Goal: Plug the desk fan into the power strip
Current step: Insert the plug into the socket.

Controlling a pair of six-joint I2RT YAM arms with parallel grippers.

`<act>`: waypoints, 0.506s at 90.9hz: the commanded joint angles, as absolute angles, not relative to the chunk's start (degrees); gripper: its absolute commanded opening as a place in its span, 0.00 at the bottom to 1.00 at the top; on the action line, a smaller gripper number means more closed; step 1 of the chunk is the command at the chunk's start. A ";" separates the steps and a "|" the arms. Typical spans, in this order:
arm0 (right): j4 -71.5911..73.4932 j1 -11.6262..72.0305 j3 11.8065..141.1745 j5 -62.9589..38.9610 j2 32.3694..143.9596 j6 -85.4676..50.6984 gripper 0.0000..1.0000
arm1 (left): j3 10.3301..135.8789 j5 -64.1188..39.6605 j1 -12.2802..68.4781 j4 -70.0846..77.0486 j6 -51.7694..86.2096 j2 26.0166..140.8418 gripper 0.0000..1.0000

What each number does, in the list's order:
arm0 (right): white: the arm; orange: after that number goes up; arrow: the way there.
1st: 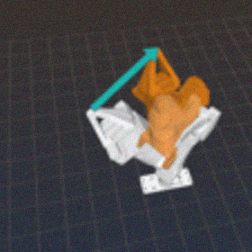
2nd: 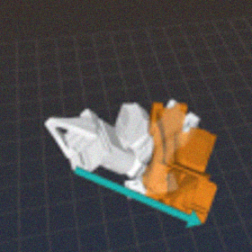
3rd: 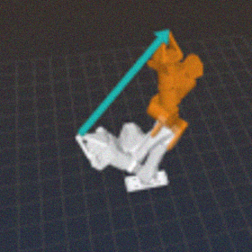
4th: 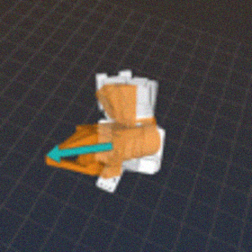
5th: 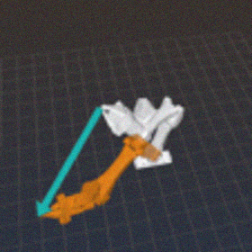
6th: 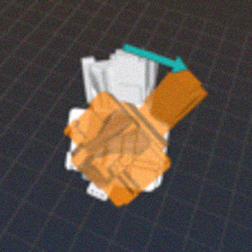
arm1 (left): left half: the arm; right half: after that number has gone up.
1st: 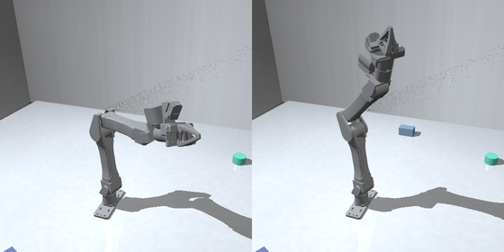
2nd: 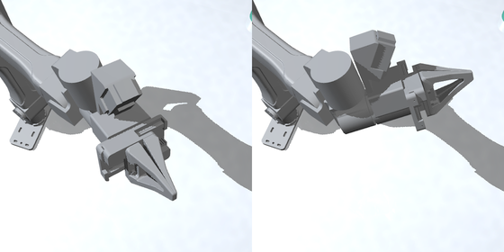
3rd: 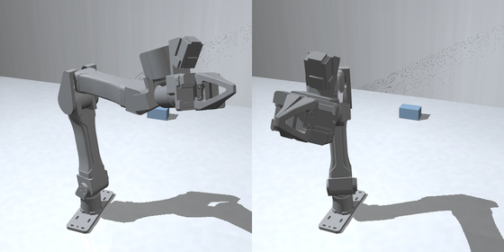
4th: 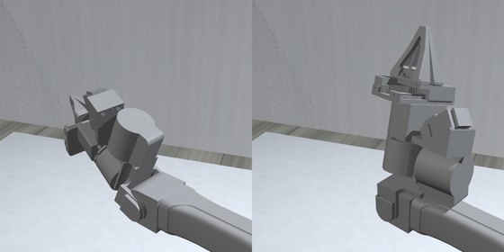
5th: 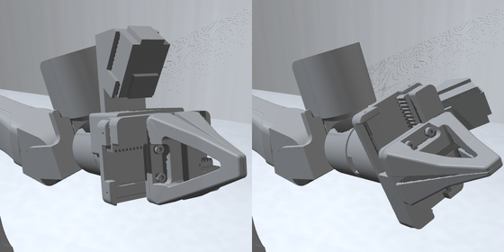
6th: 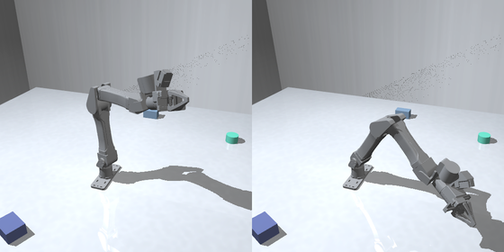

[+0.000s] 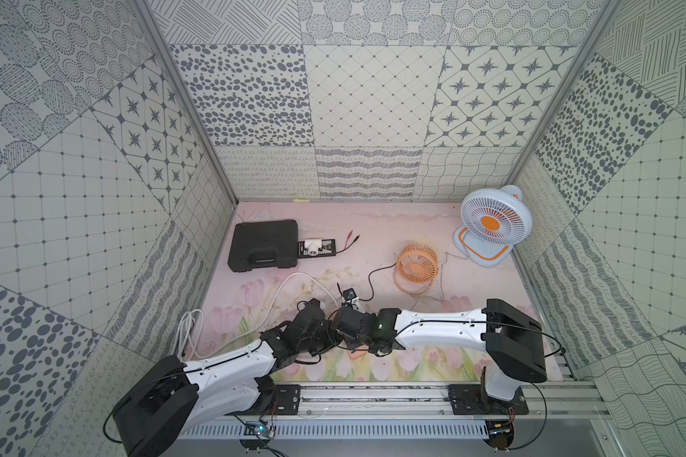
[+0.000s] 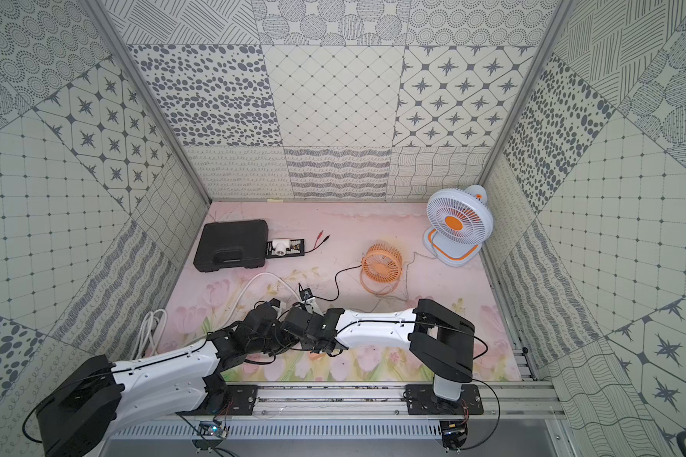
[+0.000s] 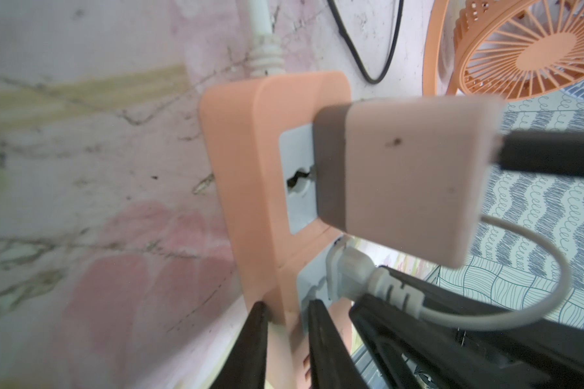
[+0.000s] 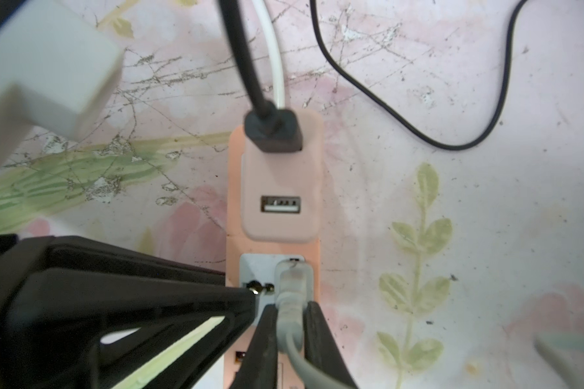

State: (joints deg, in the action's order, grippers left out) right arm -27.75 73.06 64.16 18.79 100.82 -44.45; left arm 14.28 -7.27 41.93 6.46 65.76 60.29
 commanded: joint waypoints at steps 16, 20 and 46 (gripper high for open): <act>-30.67 74.96 61.75 16.35 107.38 -47.31 0.00 | 14.25 -4.75 41.93 -0.72 63.98 60.71 0.26; -30.70 74.91 61.50 15.92 107.60 -47.57 0.00 | 14.38 -4.74 41.92 -0.76 63.94 60.85 0.26; -31.60 75.00 62.04 14.94 107.54 -47.70 0.00 | 15.51 -4.63 41.93 -1.65 63.32 61.76 0.26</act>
